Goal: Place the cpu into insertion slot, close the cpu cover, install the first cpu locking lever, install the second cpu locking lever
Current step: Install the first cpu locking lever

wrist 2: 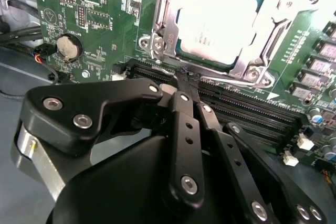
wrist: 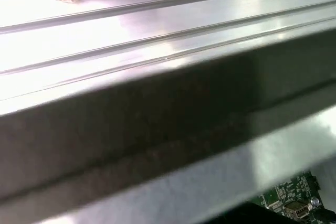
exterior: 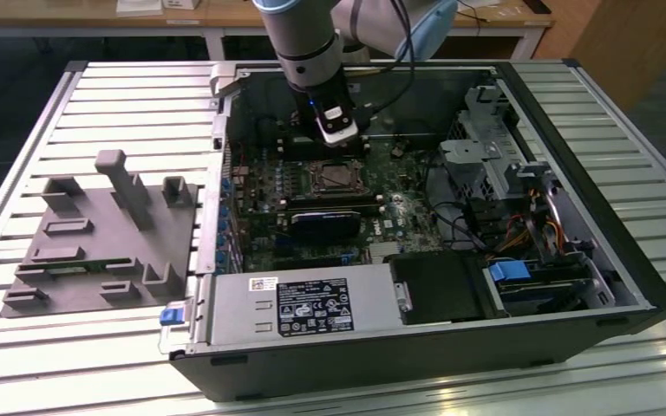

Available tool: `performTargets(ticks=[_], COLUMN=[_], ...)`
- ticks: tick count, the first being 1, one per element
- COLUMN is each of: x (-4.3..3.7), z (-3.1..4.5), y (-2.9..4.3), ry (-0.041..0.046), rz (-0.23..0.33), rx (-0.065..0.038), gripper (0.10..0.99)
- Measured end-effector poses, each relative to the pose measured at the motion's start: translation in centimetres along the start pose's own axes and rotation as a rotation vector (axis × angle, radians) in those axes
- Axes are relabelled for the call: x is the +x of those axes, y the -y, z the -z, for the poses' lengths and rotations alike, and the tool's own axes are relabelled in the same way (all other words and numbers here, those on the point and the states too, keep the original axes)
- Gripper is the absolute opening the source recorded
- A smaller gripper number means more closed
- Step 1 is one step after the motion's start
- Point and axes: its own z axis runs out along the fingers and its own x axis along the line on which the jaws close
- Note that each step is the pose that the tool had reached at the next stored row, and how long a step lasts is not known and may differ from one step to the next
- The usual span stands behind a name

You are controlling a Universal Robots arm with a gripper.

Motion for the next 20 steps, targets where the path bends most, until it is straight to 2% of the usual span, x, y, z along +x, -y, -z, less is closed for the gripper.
performTargets(ticks=[7, 20], x=[0.04, -0.02], z=[-0.02, -0.03], y=[-0.1, 0.08], ry=[0.0017, 0.0024], rz=[-0.004, -0.004], rx=[0.003, 0.003], gripper=[0.102, 0.102])
